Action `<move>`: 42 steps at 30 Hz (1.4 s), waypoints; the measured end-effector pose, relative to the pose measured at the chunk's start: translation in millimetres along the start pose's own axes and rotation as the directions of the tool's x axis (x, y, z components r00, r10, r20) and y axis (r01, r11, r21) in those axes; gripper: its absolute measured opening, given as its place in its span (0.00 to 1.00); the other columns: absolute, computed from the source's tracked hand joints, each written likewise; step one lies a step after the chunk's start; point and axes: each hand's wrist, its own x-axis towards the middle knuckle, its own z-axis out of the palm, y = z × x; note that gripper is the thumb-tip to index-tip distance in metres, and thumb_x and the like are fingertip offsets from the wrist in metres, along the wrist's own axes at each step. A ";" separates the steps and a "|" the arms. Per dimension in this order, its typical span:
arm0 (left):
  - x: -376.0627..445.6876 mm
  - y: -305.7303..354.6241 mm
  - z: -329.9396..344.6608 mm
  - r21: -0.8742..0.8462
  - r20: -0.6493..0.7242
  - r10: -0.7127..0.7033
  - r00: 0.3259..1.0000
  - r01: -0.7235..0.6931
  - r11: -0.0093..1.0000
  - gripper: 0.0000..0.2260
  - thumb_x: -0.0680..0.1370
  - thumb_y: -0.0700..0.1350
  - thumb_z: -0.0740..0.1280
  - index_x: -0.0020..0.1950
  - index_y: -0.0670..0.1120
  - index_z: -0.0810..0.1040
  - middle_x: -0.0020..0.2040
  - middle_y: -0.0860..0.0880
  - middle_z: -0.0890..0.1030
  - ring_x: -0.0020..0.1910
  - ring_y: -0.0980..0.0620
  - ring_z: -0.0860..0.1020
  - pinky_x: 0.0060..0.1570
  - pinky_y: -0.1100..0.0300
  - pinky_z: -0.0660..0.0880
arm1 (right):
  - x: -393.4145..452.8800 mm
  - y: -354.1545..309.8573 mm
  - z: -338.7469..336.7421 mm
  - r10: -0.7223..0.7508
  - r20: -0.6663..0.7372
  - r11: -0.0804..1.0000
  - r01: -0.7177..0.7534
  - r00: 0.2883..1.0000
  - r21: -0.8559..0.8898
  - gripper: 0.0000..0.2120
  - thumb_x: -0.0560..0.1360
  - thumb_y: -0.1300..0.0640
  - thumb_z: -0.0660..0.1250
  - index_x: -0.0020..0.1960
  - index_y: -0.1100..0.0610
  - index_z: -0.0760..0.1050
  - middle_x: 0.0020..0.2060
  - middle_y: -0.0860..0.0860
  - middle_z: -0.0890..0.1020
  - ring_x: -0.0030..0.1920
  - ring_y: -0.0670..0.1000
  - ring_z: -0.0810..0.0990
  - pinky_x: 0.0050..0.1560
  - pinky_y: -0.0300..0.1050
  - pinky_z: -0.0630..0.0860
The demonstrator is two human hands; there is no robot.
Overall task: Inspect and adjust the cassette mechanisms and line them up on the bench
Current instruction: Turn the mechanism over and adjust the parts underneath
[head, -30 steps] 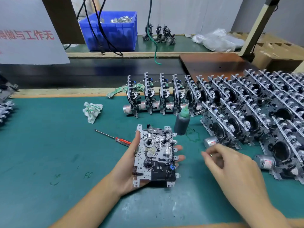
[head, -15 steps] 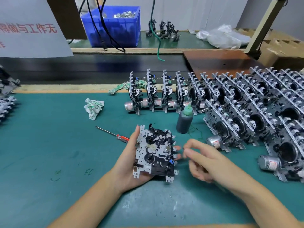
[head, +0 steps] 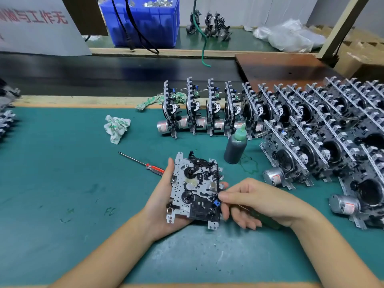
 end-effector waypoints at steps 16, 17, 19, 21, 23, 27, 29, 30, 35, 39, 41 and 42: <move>-2.0 0.2 7.6 0.059 -0.046 -0.016 0.999 0.018 0.998 0.38 0.75 0.70 0.48 0.58 0.42 0.82 0.60 0.39 0.80 0.59 0.44 0.79 0.58 0.52 0.76 | -0.4 1.4 15.7 0.030 -0.121 0.998 -0.036 0.992 -0.043 0.23 0.71 0.41 0.59 0.25 0.54 0.76 0.16 0.48 0.65 0.19 0.46 0.58 0.22 0.35 0.56; -2.4 0.3 7.7 0.071 -0.048 -0.018 0.999 0.021 0.997 0.38 0.75 0.70 0.48 0.59 0.43 0.82 0.61 0.39 0.79 0.59 0.44 0.79 0.58 0.52 0.76 | -0.5 0.7 15.5 0.037 -0.118 0.998 -0.043 0.992 -0.047 0.23 0.71 0.41 0.59 0.25 0.54 0.75 0.16 0.48 0.65 0.19 0.45 0.58 0.22 0.34 0.56; -3.1 -0.1 8.0 0.093 -0.050 -0.023 0.998 0.027 0.995 0.38 0.74 0.71 0.48 0.60 0.43 0.81 0.62 0.40 0.79 0.60 0.44 0.78 0.59 0.52 0.76 | -1.0 -0.7 14.9 0.045 -0.106 0.997 -0.052 0.993 -0.057 0.23 0.71 0.42 0.59 0.24 0.55 0.75 0.15 0.48 0.64 0.18 0.45 0.58 0.21 0.33 0.56; -4.2 -0.2 8.4 0.110 -0.053 -0.017 0.998 0.023 0.994 0.38 0.73 0.71 0.49 0.60 0.43 0.81 0.62 0.40 0.79 0.61 0.44 0.78 0.57 0.53 0.76 | -1.3 -1.9 14.5 0.058 -0.085 0.996 -0.063 0.995 -0.058 0.24 0.73 0.42 0.59 0.23 0.54 0.73 0.15 0.48 0.66 0.17 0.45 0.59 0.21 0.33 0.56; -4.3 -0.4 8.7 0.120 -0.057 -0.010 0.998 0.017 0.993 0.38 0.74 0.71 0.48 0.60 0.43 0.81 0.61 0.39 0.79 0.60 0.44 0.78 0.54 0.53 0.77 | -1.9 -1.9 14.4 0.076 -0.076 0.995 -0.081 0.994 -0.066 0.27 0.77 0.44 0.56 0.22 0.53 0.72 0.14 0.47 0.67 0.15 0.44 0.59 0.19 0.33 0.55; -5.2 -0.9 9.5 0.111 -0.057 0.001 0.998 0.006 0.994 0.37 0.74 0.70 0.48 0.58 0.43 0.82 0.59 0.39 0.80 0.57 0.44 0.80 0.51 0.53 0.79 | -1.7 -0.1 17.0 0.085 -0.109 0.991 -0.096 0.990 -0.094 0.31 0.80 0.46 0.54 0.20 0.53 0.69 0.12 0.49 0.65 0.14 0.45 0.59 0.21 0.35 0.57; -5.0 -1.4 9.9 0.123 -0.064 0.010 0.998 -0.002 0.992 0.37 0.74 0.70 0.49 0.57 0.44 0.83 0.58 0.40 0.81 0.57 0.44 0.80 0.50 0.54 0.79 | -0.9 -0.3 17.4 0.088 -0.116 0.990 -0.100 0.989 -0.103 0.32 0.80 0.46 0.53 0.19 0.53 0.68 0.12 0.49 0.65 0.15 0.47 0.58 0.23 0.37 0.60; -5.1 -1.7 9.8 0.132 -0.072 0.015 0.997 -0.005 0.991 0.36 0.73 0.70 0.49 0.56 0.44 0.83 0.58 0.40 0.81 0.57 0.44 0.80 0.50 0.54 0.79 | -0.4 -0.7 17.1 0.092 -0.118 0.989 -0.104 0.989 -0.103 0.32 0.80 0.47 0.53 0.18 0.52 0.67 0.12 0.49 0.64 0.16 0.47 0.58 0.26 0.35 0.62; -4.2 -1.9 9.7 0.157 -0.095 0.020 0.995 -0.005 0.988 0.36 0.73 0.70 0.50 0.56 0.45 0.83 0.59 0.40 0.80 0.58 0.44 0.79 0.52 0.53 0.79 | 0.7 -1.2 11.5 0.128 -0.099 0.984 -0.139 0.987 -0.109 0.31 0.81 0.47 0.53 0.20 0.55 0.65 0.11 0.49 0.63 0.14 0.46 0.57 0.23 0.28 0.62; -2.3 -3.7 9.0 0.164 -0.118 0.045 0.992 -0.025 0.986 0.34 0.72 0.70 0.52 0.56 0.46 0.83 0.59 0.41 0.80 0.58 0.44 0.79 0.51 0.53 0.79 | 1.5 0.9 9.5 0.119 -0.055 0.985 -0.125 0.991 -0.119 0.31 0.80 0.45 0.54 0.20 0.53 0.64 0.12 0.49 0.61 0.15 0.47 0.55 0.20 0.34 0.57; -1.9 -4.3 8.8 0.165 -0.122 0.058 0.991 -0.037 0.986 0.34 0.72 0.70 0.52 0.57 0.45 0.83 0.59 0.41 0.80 0.59 0.44 0.79 0.52 0.52 0.79 | 1.1 1.1 8.3 0.117 -0.038 0.986 -0.121 0.992 -0.119 0.31 0.80 0.45 0.54 0.20 0.53 0.64 0.12 0.49 0.61 0.15 0.47 0.55 0.21 0.34 0.56; -1.9 -4.4 8.8 0.168 -0.122 0.059 0.991 -0.038 0.985 0.34 0.72 0.70 0.52 0.57 0.45 0.82 0.60 0.41 0.80 0.59 0.44 0.79 0.52 0.52 0.79 | 0.8 1.0 7.6 0.118 -0.026 0.985 -0.121 0.993 -0.120 0.31 0.80 0.44 0.54 0.20 0.53 0.64 0.12 0.49 0.61 0.15 0.47 0.54 0.21 0.34 0.56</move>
